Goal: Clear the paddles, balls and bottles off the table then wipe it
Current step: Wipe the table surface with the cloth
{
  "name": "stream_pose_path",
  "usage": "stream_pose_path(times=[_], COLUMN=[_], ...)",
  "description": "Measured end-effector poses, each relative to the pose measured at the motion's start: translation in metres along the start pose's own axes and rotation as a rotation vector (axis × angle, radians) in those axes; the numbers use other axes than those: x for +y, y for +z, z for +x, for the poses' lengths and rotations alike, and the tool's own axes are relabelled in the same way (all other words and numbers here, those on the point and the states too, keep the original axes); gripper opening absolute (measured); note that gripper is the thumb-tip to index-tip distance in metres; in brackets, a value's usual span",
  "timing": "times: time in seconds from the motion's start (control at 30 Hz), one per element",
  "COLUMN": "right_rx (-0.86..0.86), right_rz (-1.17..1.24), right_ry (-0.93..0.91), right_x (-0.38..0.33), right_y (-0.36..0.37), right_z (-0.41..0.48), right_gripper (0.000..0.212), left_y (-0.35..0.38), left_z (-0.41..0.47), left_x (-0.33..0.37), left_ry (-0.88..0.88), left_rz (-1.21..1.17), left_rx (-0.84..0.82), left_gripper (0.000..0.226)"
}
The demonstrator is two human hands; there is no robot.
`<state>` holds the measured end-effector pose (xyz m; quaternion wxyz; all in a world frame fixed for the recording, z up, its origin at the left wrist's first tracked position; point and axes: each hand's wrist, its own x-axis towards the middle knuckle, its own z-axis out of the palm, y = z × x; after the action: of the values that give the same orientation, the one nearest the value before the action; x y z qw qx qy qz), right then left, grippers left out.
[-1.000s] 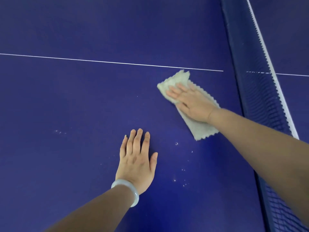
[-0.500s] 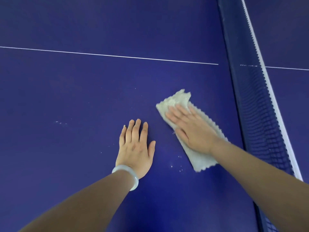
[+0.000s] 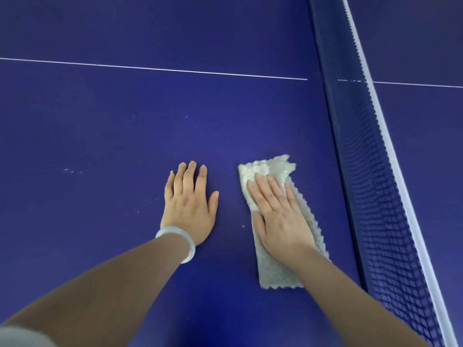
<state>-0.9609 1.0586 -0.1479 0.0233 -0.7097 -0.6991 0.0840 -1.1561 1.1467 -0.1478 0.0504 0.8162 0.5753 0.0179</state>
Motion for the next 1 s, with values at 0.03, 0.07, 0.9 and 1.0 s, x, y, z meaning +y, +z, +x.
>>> stream_pose_path(times=[0.03,0.07,0.9,1.0], right_rx=[-0.001,0.010,0.213,0.207], right_rz=[-0.004,0.009,0.144,0.140], right_ry=[-0.011,0.052,0.636,0.626], right_x=[0.008,0.019,-0.009,-0.057], right_y=[0.001,0.001,0.020,0.028], right_z=[-0.009,-0.020,-0.119,-0.121], right_gripper=[0.058,0.058,0.062,0.066], left_y=[0.000,0.001,-0.003,-0.002], left_z=[0.000,-0.001,-0.003,-0.003], left_x=[0.000,0.000,0.002,0.001], left_ry=[0.002,0.002,0.002,0.004], left_rz=[0.002,0.000,-0.025,-0.029], left_rx=[0.003,0.004,0.020,0.012], left_gripper=[0.065,0.064,0.062,0.061])
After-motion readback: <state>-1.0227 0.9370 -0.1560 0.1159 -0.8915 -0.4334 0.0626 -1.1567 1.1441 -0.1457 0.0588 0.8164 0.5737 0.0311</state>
